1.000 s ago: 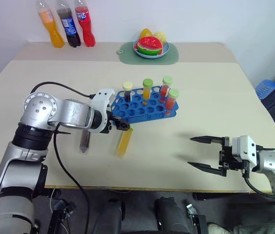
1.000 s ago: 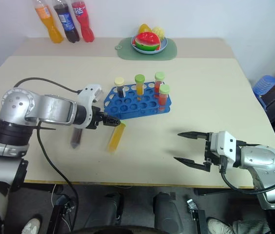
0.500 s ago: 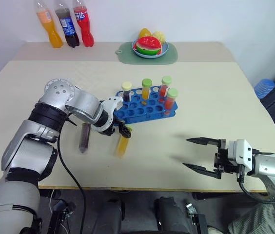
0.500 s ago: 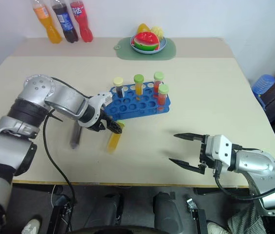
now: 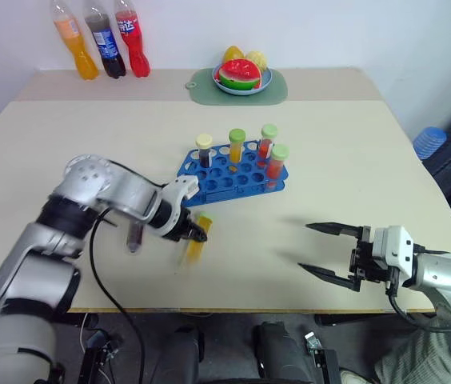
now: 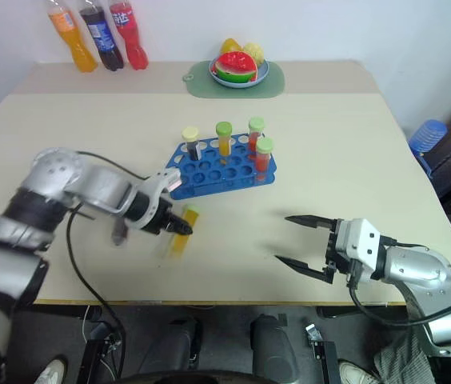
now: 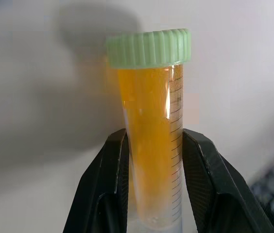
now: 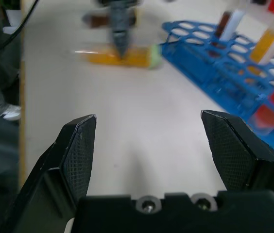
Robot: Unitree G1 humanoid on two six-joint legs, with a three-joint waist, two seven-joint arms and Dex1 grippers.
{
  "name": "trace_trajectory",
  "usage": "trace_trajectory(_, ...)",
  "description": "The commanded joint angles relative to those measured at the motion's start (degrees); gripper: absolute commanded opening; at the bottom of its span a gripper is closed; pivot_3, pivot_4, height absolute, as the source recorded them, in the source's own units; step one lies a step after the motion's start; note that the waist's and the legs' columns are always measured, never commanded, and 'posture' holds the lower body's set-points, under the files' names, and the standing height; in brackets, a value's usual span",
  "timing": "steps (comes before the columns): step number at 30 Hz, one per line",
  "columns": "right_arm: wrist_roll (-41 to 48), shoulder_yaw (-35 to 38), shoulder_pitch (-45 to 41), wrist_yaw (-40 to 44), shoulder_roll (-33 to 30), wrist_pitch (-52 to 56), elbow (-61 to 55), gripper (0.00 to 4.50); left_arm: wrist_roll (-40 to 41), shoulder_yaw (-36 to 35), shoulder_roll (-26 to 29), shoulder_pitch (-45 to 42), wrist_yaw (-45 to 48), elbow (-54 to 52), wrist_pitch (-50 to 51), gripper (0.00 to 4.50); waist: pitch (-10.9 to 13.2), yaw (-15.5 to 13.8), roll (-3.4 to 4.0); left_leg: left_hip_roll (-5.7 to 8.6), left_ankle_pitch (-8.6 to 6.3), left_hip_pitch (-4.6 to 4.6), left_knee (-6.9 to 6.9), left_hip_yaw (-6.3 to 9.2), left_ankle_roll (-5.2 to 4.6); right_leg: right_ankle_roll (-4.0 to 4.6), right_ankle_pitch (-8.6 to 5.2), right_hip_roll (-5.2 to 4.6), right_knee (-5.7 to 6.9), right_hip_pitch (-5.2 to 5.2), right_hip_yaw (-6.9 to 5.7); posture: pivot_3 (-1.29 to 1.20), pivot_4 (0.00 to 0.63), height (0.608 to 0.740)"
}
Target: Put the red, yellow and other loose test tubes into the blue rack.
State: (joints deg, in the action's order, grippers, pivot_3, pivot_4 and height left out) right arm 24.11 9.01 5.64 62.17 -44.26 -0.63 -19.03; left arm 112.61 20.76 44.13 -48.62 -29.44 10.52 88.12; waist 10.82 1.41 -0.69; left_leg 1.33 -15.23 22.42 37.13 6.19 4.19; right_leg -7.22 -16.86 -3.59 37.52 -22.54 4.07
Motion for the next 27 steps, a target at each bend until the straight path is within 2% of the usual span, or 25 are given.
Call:
trace_trajectory(1,1.27,-0.63,-1.72,0.41,0.99,-0.15,0.88,3.82,0.39,-8.08,8.63,8.03,9.27,-15.64,-3.05,1.42,0.0,0.45,0.0,-0.03,0.01,0.0,-0.02,-0.01,0.01,0.01,-0.01,0.02,0.01,-0.02,0.01,0.0,0.15,0.74)
trace_trajectory(3,1.1,-1.1,-2.89,1.01,1.15,-0.29,2.36,3.82,0.39,-12.65,10.44,15.39,13.14,-22.67,-8.44,1.42,-0.01,0.19,0.04,-0.04,0.0,0.0,-0.04,0.0,0.0,0.05,-0.02,0.0,0.02,0.01,0.0,0.0,0.15,0.74)
trace_trajectory(5,1.29,-1.63,-4.18,1.8,1.08,-0.28,3.7,3.82,-5.56,-20.32,10.22,22.16,18.74,-32.24,-12.63,1.42,0.0,-0.58,0.04,-0.03,-0.07,-0.02,0.02,-0.04,-0.12,0.05,-0.02,-0.07,0.0,0.08,0.0,0.0,0.15,0.74)
trace_trajectory(6,1.66,-1.73,-4.67,2.09,1.08,0.04,4.08,3.82,-11.72,-24.68,7.66,25.06,23.49,-37.12,-18.09,1.42,-0.01,-0.82,0.04,-0.01,-0.16,-0.01,0.04,-0.1,-0.29,0.05,-0.02,-0.09,-0.02,0.13,-0.01,0.0,0.15,0.74)
trace_trajectory(8,1.87,-2.0,-5.51,2.67,1.01,0.29,4.77,3.82,-26.79,-29.76,4.19,30.74,39.93,-45.41,-30.8,1.42,0.0,-1.22,0.04,0.04,-0.19,0.0,0.05,-0.19,-0.34,0.07,-0.03,-0.13,-0.1,0.22,-0.09,0.0,0.15,0.74)
trace_trajectory(11,1.93,-2.43,-6.69,3.32,1.02,0.49,5.8,3.82,-44.25,-27.36,2.09,34.63,49.13,-47.88,-42.68,1.42,-0.04,-1.16,0.09,0.01,-0.19,-0.01,-0.01,-0.26,-0.33,0.21,-0.08,-0.06,-0.28,0.26,-0.11,0.0,0.15,0.74)
trace_trajectory(13,2.06,-2.48,-7.38,3.73,0.93,0.7,6.35,3.82,-59.55,-23.23,-1.68,34.04,50.55,-46.22,-54.79,1.42,-0.1,-1.12,0.2,0.0,-0.19,-0.04,-0.02,-0.29,-0.35,0.2,-0.07,-0.06,-0.29,0.28,-0.1,0.0,0.15,0.74)
trace_trajectory(16,1.94,-2.43,-8.74,3.84,0.83,1.11,7.27,3.82,-77.05,-15.24,-8.65,30.43,51.58,-39.39,-67.94,1.42,-0.07,-1.1,0.14,-0.02,-0.21,-0.03,0.01,-0.29,-0.37,0.09,-0.01,-0.03,-0.34,0.33,-0.1,0.0,0.15,0.74)
trace_trajectory(18,1.96,-2.39,-9.43,3.92,0.76,1.45,7.72,3.82,-88.6,-10.81,-14.27,28.79,48.76,-32.79,-77.25,1.42,-0.08,-1.09,0.15,0.0,-0.22,-0.03,0.04,-0.29,-0.4,0.07,0.01,-0.04,-0.36,0.34,-0.09,0.0,0.15,0.74)
trace_trajectory(22,2.09,-2.04,-9.34,3.64,0.55,2.2,7.21,3.82,-100.35,-6.74,-25.16,26.11,44.91,-22.12,-89.11,1.42,-0.06,-0.93,0.1,0.0,-0.27,0.0,0.03,-0.27,-0.49,0.04,0.02,-0.06,-0.38,0.31,-0.1,0.0,0.15,0.74)
trace_trajectory(27,2.6,-1.0,-8.72,3.22,-0.36,3.83,5.12,3.82,-106.52,-4.82,-34.99,22.5,44.73,-7.34,-99.29,1.42,-0.06,-0.75,0.1,0.0,-0.28,0.01,0.07,-0.28,-0.51,0.03,0.02,-0.05,-0.3,0.26,-0.1,0.0,0.15,0.74)
